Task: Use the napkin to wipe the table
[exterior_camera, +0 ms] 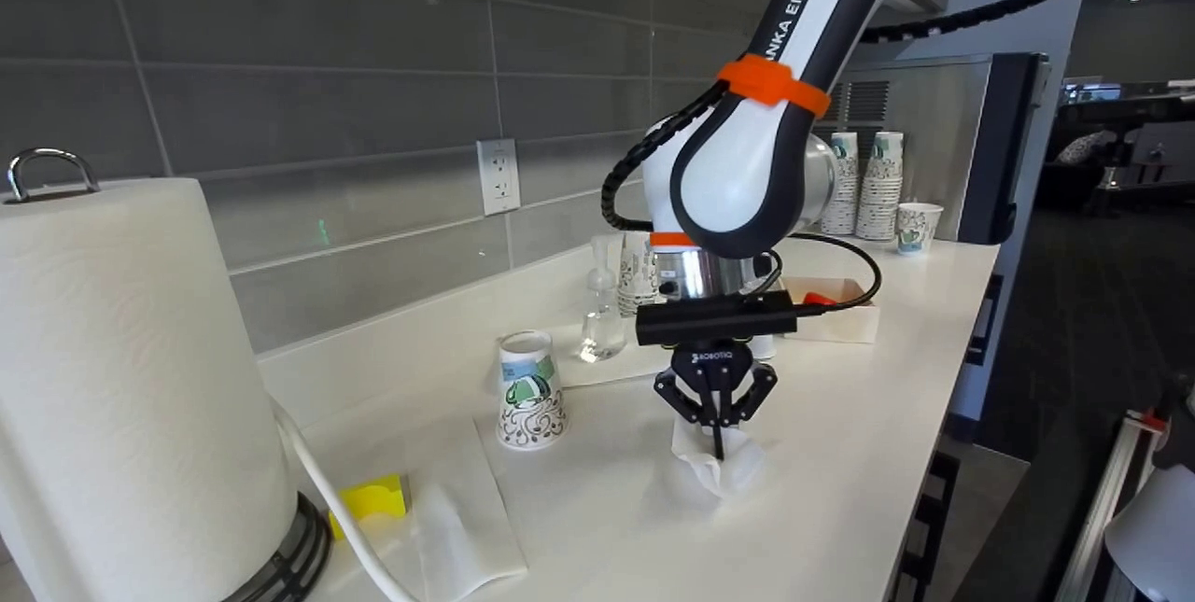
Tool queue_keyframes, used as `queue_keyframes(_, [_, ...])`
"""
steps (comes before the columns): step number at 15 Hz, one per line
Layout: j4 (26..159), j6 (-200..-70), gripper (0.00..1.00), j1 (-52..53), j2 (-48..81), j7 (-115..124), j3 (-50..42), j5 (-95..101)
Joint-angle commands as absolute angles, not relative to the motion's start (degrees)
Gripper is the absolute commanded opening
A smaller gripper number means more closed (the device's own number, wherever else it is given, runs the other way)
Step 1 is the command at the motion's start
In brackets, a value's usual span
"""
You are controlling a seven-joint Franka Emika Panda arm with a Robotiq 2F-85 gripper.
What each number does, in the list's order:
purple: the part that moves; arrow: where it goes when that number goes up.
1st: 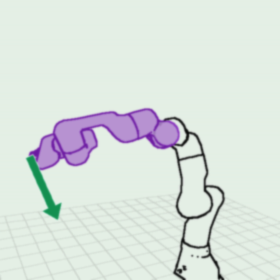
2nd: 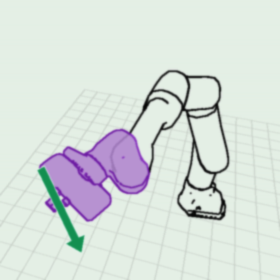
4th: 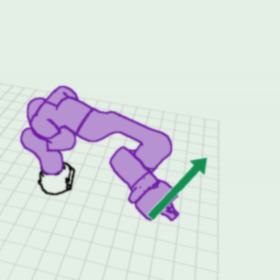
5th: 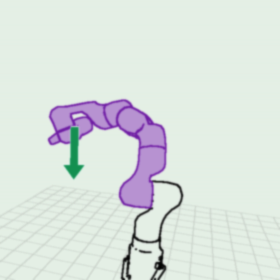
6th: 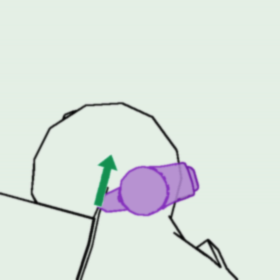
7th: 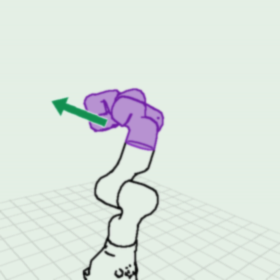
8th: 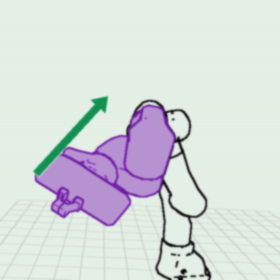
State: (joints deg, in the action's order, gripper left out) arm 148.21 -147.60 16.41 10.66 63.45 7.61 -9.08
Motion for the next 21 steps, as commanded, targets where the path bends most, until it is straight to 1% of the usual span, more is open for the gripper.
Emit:
queue_keyframes(1, [151.5,-145.3,0.00,15.5,9.3,68.7,5.1,-3.5])
queue_keyframes(7, [151.3,-145.2,0.00,14.6,9.6,62.4,9.2,-10.3])
queue_keyframes(11, [149.2,-145.5,0.00,15.6,10.3,58.1,12.6,-15.0])
queue_keyframes(16, [145.0,-145.4,0.00,17.3,13.3,55.3,16.2,-15.7])
queue_keyframes(21, [142.8,-140.3,0.00,17.4,15.7,48.2,18.4,-18.8])
